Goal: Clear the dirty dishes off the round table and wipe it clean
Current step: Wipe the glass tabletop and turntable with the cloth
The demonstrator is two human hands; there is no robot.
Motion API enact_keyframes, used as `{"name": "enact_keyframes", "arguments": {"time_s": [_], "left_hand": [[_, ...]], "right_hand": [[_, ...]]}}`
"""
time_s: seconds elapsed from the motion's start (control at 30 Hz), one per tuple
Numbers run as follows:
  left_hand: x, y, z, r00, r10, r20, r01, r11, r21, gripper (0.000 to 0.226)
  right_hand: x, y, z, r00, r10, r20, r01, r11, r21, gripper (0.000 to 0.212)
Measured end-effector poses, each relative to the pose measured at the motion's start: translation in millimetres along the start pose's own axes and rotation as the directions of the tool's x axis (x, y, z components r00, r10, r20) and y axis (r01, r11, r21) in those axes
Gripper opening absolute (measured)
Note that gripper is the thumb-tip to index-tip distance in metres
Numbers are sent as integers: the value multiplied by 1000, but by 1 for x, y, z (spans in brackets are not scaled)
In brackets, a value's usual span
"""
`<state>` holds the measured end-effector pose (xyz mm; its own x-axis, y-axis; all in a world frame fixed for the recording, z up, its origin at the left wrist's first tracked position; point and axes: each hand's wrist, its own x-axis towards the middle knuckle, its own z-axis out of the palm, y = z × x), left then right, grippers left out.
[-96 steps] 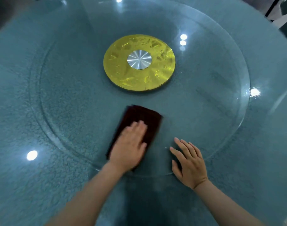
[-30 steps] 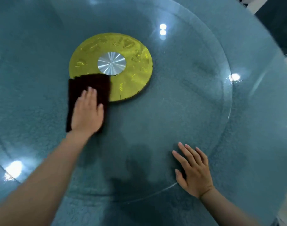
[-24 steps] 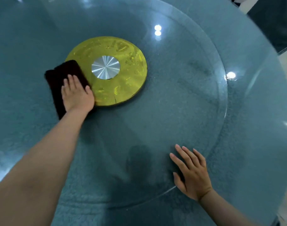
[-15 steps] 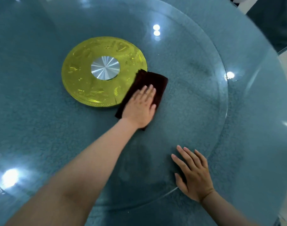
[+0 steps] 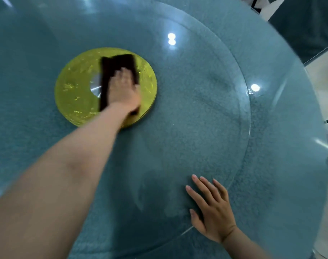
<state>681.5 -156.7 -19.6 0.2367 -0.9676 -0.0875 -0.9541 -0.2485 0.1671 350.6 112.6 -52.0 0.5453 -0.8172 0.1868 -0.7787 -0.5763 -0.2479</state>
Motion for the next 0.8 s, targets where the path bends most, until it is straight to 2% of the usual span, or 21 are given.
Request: {"name": "enact_keyframes", "arguments": {"time_s": [0.03, 0.1, 0.17, 0.2, 0.27, 0.33, 0.37, 0.47, 0.57, 0.63, 0.7, 0.73, 0.8], "left_hand": [[-10, 37, 8, 994, 109, 18, -110, 994, 5, 67], [-41, 106, 24, 939, 337, 75, -339, 941, 16, 67], [-62, 139, 29, 868, 476, 142, -481, 877, 4, 63], [-60, 137, 27, 849, 504, 158, -509, 861, -8, 62], [-49, 104, 21, 886, 447, 124, -453, 892, 15, 61], [-44, 45, 14, 972, 231, 49, -231, 973, -6, 60], [-46, 9, 9, 992, 126, 29, -125, 992, -18, 60], [-83, -97, -5, 994, -109, -31, 108, 994, -32, 60], [-138, -156, -10, 964, -259, -61, 257, 966, -37, 59], [-167, -151, -7, 961, -272, -56, 271, 962, -23, 61], [-184, -116, 0, 973, -225, -54, 224, 974, -19, 64], [-191, -90, 5, 987, -153, -49, 152, 988, -16, 64], [-202, -21, 25, 996, 86, -31, -86, 996, -14, 67]], "right_hand": [[0, 0, 0, 1000, 2, 4, -2, 1000, -3, 57], [-1, 0, 0, 1000, 6, 13, -6, 1000, 2, 55], [-1, 0, -1, 1000, 6, 9, -6, 1000, 14, 52], [-1, 1, -1, 1000, 10, 6, -10, 1000, 26, 52], [-1, 2, -3, 1000, 12, 4, -12, 999, 48, 52], [-1, 1, -4, 1000, 13, 2, -13, 998, 59, 52], [-1, 1, -3, 1000, 13, 2, -13, 998, 59, 52], [-3, -1, -4, 1000, 12, 14, -13, 998, 56, 51], [-5, -8, -3, 998, 36, 45, -39, 998, 47, 50], [-8, -18, -3, 995, 62, 80, -66, 997, 39, 50], [-11, -31, -1, 989, 95, 115, -100, 994, 41, 51], [-12, -39, 0, 986, 104, 127, -110, 993, 47, 52], [-16, -57, 1, 982, 116, 147, -127, 989, 72, 53]]}}
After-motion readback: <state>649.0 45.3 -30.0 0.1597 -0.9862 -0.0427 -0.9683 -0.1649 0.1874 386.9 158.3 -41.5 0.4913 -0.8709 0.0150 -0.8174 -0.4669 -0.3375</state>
